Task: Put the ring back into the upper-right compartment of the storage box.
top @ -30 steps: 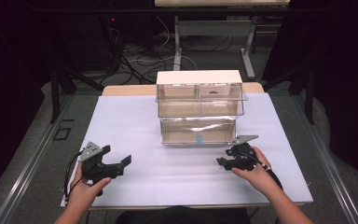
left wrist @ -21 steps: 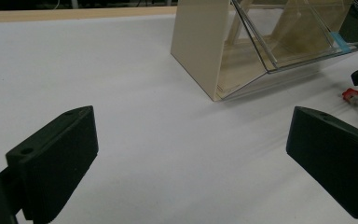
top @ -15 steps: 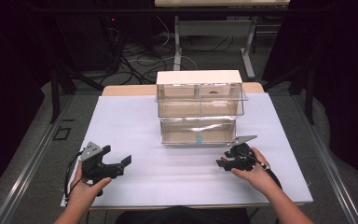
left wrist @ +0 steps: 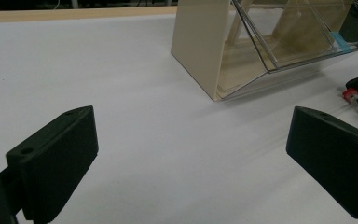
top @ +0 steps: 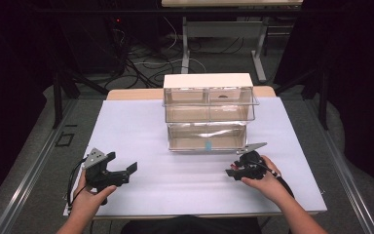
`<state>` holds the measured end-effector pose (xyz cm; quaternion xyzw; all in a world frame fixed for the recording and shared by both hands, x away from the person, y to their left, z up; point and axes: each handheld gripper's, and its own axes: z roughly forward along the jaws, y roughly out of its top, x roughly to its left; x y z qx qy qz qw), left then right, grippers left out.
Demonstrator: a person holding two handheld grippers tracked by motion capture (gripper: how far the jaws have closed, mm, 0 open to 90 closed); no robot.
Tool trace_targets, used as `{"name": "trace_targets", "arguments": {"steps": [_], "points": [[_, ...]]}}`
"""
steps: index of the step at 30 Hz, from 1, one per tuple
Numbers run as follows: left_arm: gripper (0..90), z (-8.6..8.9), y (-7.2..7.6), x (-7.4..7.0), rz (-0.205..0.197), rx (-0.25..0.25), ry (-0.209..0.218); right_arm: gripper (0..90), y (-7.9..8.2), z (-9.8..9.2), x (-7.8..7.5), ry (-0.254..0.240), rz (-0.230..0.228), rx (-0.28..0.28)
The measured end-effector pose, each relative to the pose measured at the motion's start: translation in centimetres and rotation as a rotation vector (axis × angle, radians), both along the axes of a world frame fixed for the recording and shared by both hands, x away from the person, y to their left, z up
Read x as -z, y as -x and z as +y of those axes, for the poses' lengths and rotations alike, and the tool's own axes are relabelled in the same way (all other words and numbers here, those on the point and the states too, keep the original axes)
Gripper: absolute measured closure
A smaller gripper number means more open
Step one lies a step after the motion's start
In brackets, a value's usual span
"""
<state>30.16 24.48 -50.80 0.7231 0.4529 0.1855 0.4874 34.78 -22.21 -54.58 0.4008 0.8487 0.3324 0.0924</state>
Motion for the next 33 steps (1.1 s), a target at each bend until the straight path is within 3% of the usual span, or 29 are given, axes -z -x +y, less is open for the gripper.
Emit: {"name": "trace_targets", "arguments": {"steps": [4, 6, 12, 24, 29, 30, 33], "points": [[2.3, 0.01, -0.01, 0.00, 0.001, 0.001, 0.000, 46.8, 0.01, 0.06, 0.07, 0.009, 0.007, -0.008], [2.4, 0.01, -0.01, 0.00, 0.001, 0.000, 0.000, 47.1, -0.08, 0.14, 0.28, 0.011, -0.012, -0.019], [2.5, 0.02, 0.00, -0.01, 0.000, 0.000, 0.000, 50.2, 0.02, 0.21, 0.18, 0.037, 0.007, -0.019], [2.5, 0.04, 0.00, 0.01, 0.003, -0.001, 0.000, 57.9, 0.02, 0.16, 0.21, 0.047, -0.023, -0.024], [2.5, 0.03, -0.01, 0.01, 0.003, 0.000, -0.001, 58.3, 0.10, 0.15, -0.07, 0.083, -0.006, -0.022], [2.5, 0.02, 0.00, 0.01, 0.003, 0.000, -0.001, 58.4, 0.10, 0.21, 0.11, 0.054, -0.018, -0.016], [2.6, 0.03, 0.00, 0.00, 0.002, 0.000, -0.001, 58.6, 0.25, 0.36, 0.01, 0.044, -0.016, 0.005]]}}
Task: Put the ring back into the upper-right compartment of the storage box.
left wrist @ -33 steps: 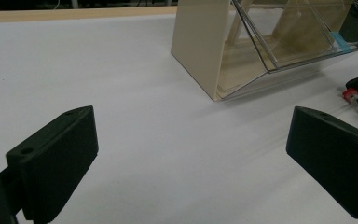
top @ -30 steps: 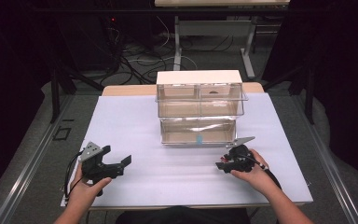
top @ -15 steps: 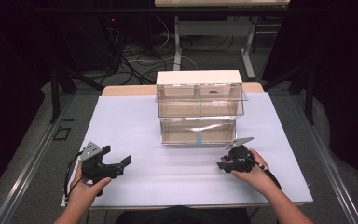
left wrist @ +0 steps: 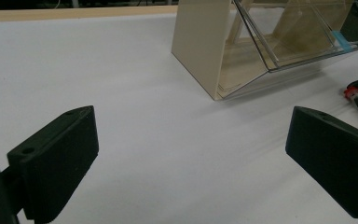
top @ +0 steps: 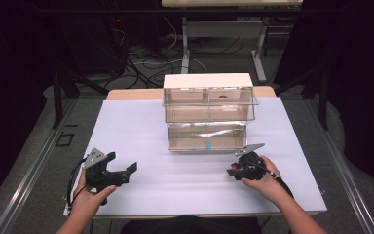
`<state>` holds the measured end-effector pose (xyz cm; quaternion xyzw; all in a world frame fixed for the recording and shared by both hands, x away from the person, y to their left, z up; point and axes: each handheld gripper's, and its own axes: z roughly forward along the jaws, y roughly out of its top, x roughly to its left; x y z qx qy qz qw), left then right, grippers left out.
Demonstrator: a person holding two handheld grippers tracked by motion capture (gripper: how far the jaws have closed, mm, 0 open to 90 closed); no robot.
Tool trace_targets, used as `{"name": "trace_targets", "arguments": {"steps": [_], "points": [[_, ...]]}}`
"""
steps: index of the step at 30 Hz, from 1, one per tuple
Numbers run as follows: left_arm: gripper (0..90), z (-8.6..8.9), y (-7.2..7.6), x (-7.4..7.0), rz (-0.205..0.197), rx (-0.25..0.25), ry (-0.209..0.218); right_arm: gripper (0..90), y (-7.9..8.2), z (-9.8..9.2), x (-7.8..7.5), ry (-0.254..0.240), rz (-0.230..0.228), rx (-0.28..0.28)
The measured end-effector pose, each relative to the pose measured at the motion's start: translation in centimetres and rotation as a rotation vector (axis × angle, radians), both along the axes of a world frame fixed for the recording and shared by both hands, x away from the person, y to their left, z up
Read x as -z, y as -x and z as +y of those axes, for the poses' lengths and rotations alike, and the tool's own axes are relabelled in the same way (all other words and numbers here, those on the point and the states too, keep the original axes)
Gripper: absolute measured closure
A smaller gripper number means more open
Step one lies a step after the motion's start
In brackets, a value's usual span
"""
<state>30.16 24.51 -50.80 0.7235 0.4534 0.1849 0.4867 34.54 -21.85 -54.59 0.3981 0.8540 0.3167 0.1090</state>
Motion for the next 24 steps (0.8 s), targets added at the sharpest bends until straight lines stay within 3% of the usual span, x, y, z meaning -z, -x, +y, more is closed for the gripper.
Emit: {"name": "trace_targets", "arguments": {"steps": [5, 8, 10, 13, 14, 20, 22, 24], "points": [[2.6, 0.0, 0.0, 0.0, 0.000, 0.000, 0.000, 58.7, 0.1, 0.1, -0.2, -0.018, 0.005, 0.016], [2.7, 0.0, 0.0, 0.0, 0.001, 0.001, 0.000, 58.8, 0.1, 0.0, -0.5, 0.002, 0.006, 0.008], [2.8, 0.0, 0.0, 0.0, 0.001, -0.001, 0.003, 58.8, 0.1, 0.0, -0.4, 0.003, -0.021, 0.021], [2.9, 0.0, 0.0, 0.0, 0.000, 0.001, -0.001, 58.9, 0.3, -0.1, -0.8, 0.013, -0.003, 0.037], [2.9, 0.0, 0.0, 0.0, 0.000, 0.001, 0.000, 58.9, 0.3, 0.0, -0.7, -0.016, -0.015, 0.055], [2.9, 0.0, 0.0, 0.0, 0.000, 0.002, -0.001, 58.9, 0.4, -0.2, -1.1, -0.037, -0.007, 0.082], [2.9, 0.0, 0.0, 0.0, 0.000, 0.003, -0.001, 58.9, 0.5, -0.3, -1.4, -0.039, 0.015, 0.094], [2.9, 0.0, 0.0, 0.0, 0.000, 0.002, 0.000, 58.9, 0.6, -0.2, -1.4, -0.064, 0.011, 0.108]]}}
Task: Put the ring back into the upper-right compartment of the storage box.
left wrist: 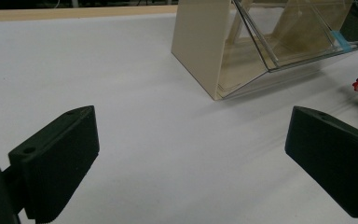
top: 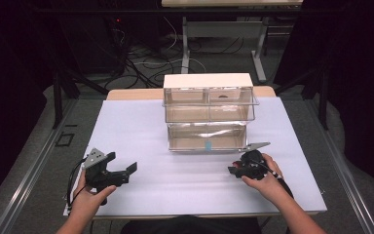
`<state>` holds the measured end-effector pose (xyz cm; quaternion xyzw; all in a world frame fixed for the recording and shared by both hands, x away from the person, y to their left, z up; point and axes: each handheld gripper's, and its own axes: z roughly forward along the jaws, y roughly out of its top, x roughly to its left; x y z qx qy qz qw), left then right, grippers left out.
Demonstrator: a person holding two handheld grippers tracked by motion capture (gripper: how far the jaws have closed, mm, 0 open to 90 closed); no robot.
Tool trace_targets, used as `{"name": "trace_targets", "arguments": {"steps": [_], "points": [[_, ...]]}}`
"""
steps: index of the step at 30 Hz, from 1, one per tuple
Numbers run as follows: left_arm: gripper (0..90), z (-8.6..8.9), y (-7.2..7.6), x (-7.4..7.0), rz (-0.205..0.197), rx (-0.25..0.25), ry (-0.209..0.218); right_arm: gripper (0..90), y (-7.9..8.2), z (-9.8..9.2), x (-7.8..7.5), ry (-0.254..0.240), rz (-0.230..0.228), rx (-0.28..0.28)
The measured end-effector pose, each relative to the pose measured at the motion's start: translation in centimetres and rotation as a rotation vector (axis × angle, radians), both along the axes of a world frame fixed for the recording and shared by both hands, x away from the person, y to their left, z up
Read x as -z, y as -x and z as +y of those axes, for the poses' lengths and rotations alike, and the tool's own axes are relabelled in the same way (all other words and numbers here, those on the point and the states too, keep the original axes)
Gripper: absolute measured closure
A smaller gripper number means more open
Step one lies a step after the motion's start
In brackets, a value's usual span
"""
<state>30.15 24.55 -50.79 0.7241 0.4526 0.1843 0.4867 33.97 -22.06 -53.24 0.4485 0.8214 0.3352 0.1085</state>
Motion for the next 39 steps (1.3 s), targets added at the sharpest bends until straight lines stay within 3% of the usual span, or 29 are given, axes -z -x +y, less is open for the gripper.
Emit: {"name": "trace_targets", "arguments": {"steps": [4, 11, 18, 25, 28, 39], "points": [[2.9, 0.0, 0.0, 0.0, 0.001, 0.000, 0.000, 58.9, 0.2, 0.0, -0.4, -0.007, 0.017, 0.013], [3.0, 0.0, 0.0, 0.0, 0.001, 0.000, 0.001, 58.9, 0.5, 0.1, -0.9, -0.014, -0.007, 0.036], [3.1, 0.0, 0.0, 0.0, 0.005, 0.000, 0.001, 58.8, 0.7, -0.1, -1.6, -0.072, 0.000, 0.074], [3.5, 0.0, 0.0, 0.0, 0.006, 0.000, 0.002, 58.9, 0.8, -0.4, -2.2, -0.099, -0.006, 0.093], [3.6, 0.0, 0.0, 0.0, 0.006, 0.001, 0.002, 58.9, 0.9, -0.4, -2.5, -0.143, 0.013, 0.121], [3.7, 0.0, 0.0, 0.0, 0.005, 0.000, 0.005, 58.9, 1.2, -0.5, -3.3, -0.183, 0.030, 0.145]]}}
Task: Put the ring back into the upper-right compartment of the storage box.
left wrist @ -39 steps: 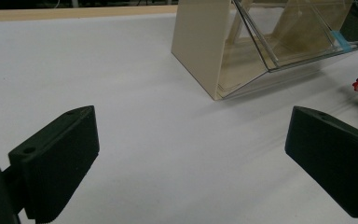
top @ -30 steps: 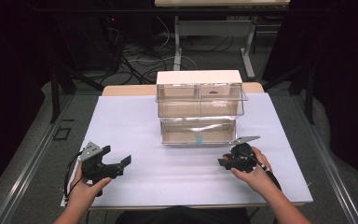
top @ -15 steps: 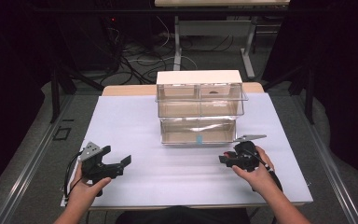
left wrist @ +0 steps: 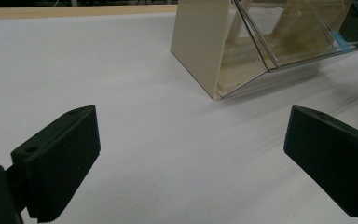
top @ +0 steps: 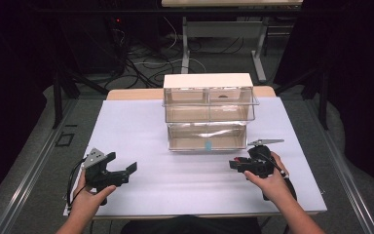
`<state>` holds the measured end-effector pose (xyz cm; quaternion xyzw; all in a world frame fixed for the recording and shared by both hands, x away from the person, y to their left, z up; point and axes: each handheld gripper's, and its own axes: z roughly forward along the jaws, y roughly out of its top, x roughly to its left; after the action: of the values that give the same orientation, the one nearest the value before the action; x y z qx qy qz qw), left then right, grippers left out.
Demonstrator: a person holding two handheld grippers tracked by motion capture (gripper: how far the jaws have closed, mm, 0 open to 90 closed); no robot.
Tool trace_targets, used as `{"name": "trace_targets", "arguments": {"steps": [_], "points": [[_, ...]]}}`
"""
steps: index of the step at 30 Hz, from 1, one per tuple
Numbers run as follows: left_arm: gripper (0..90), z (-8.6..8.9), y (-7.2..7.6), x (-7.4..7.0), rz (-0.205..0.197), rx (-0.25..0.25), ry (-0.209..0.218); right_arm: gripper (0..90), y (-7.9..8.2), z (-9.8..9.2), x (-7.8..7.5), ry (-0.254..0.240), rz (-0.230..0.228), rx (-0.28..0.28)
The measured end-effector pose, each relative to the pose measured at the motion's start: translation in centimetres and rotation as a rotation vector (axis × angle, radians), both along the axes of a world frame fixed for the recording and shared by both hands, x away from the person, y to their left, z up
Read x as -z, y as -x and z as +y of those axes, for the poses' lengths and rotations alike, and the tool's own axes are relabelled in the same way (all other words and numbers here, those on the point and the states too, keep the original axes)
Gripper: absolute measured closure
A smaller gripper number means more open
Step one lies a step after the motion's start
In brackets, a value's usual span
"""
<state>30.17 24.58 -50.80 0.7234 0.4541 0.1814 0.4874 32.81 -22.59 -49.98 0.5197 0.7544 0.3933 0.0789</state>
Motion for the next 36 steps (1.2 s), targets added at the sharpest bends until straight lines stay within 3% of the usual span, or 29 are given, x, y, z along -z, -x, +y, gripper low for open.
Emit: {"name": "trace_targets", "arguments": {"steps": [17, 27, 30, 36], "points": [[4.6, 0.0, 0.1, 0.0, 0.007, 0.004, -0.003, 58.9, 0.5, 0.2, -1.1, -0.083, 0.037, 0.017], [5.0, 0.0, 0.0, 0.0, 0.006, 0.005, -0.003, 58.9, 0.7, 0.1, -2.0, -0.123, 0.024, 0.018], [5.0, 0.0, 0.0, 0.0, 0.009, 0.005, -0.002, 58.9, 0.8, 0.2, -2.4, -0.155, 0.043, 0.023], [5.1, 0.0, 0.0, 0.0, 0.009, 0.004, -0.002, 58.9, 1.0, 0.3, -2.9, -0.160, 0.030, 0.024]]}}
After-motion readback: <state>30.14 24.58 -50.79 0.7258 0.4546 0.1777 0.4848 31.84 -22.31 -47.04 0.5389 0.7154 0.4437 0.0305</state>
